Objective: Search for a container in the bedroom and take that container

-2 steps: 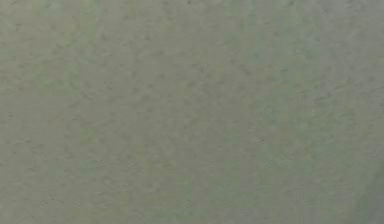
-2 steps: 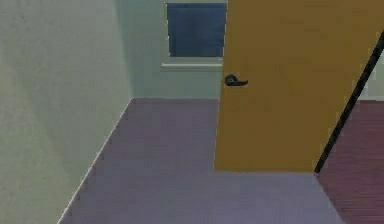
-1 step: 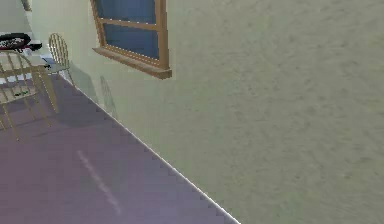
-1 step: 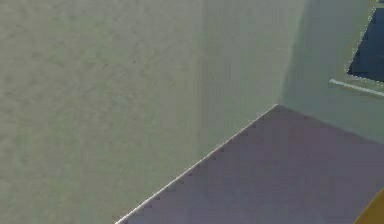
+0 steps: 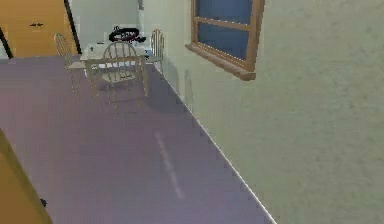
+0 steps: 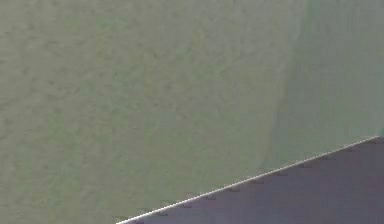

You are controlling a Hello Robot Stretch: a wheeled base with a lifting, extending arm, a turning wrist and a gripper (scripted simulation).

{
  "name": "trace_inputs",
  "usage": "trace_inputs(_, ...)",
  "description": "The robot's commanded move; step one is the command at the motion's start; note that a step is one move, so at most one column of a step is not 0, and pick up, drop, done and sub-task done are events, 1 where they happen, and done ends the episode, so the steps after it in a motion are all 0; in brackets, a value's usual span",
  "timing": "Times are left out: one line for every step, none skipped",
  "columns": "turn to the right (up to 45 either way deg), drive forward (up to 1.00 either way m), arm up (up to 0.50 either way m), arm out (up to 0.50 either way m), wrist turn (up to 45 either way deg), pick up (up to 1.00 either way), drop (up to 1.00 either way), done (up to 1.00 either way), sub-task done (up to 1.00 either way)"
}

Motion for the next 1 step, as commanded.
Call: trace_inputs(0.0,0.8,0.0,0.0,0.0,0.0,0.0,0.0,0.0)
